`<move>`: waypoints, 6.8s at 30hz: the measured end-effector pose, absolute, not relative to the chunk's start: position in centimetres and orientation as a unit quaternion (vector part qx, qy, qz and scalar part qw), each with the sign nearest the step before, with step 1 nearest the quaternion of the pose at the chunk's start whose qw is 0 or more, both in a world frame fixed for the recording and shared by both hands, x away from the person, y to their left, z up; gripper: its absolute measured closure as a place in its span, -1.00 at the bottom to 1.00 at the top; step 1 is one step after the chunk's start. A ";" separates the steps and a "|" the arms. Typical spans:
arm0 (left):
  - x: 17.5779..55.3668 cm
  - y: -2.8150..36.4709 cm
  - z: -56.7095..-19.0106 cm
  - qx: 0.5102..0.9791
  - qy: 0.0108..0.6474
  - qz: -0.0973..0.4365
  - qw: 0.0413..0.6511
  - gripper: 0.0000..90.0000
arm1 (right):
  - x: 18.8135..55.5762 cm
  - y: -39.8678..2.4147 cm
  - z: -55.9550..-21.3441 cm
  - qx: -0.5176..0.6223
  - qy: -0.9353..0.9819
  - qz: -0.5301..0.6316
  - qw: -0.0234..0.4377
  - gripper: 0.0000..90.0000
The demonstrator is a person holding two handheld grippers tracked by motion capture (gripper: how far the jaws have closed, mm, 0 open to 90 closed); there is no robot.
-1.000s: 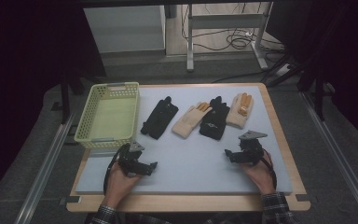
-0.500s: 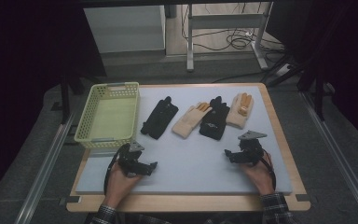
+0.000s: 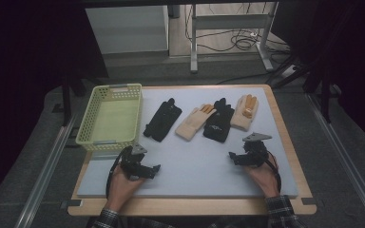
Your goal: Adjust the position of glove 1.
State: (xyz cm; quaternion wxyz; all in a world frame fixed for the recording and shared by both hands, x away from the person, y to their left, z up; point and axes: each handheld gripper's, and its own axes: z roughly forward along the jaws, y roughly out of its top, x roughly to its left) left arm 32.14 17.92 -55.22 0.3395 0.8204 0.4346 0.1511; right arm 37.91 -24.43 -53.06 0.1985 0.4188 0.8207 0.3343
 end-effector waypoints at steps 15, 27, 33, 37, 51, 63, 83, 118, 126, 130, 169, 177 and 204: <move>32.1 17.9 -55.2 0.819 0.435 0.151 0.341 -1.00 | 39.0 -21.2 -51.8 0.379 0.835 0.363 0.168 -0.48; 32.1 17.9 -55.2 0.819 0.435 0.151 0.341 -1.00 | 41.1 -16.5 -50.9 0.346 0.842 0.388 0.141 -0.36; 32.1 17.9 -55.2 0.819 0.435 0.151 0.341 -1.00 | 42.5 -13.3 -50.6 0.319 0.850 0.398 0.133 -0.22; 32.1 17.9 -55.2 0.819 0.435 0.151 0.341 -1.00 | 43.5 -11.2 -50.4 0.308 0.853 0.402 0.122 -0.13; 32.2 17.9 -55.2 0.820 0.435 0.150 0.341 -1.00 | 46.8 -4.0 -50.9 0.291 0.862 0.399 0.112 0.06; 32.2 17.9 -55.2 0.819 0.435 0.150 0.341 -1.00 | 48.8 0.5 -52.6 0.305 0.863 0.383 0.124 -0.35; 32.2 17.9 -55.2 0.820 0.435 0.150 0.341 -1.00 | 48.5 1.2 -52.8 0.279 0.879 0.375 0.090 0.96; 32.2 18.0 -55.2 0.821 0.434 0.150 0.339 -1.00 | 49.2 1.1 -53.5 0.299 0.877 0.352 0.131 -0.18; 32.2 18.0 -55.2 0.821 0.434 0.150 0.339 -1.00 | 48.8 0.9 -53.1 0.307 0.875 0.350 0.134 0.77; 32.2 18.0 -55.2 0.822 0.433 0.150 0.337 -1.00 | 48.5 0.6 -52.4 0.298 0.874 0.356 0.144 0.79; 32.1 17.9 -55.2 0.819 0.436 0.151 0.341 -1.00 | 32.4 -14.6 -49.6 0.302 0.849 0.412 0.139 -0.02; 32.1 17.9 -55.2 0.819 0.436 0.151 0.341 -1.00 | 32.2 -16.7 -50.2 0.310 0.852 0.398 0.138 0.24; 32.1 17.9 -55.2 0.819 0.436 0.151 0.341 -1.00 | 36.4 -19.2 -50.7 0.336 0.843 0.393 0.149 0.21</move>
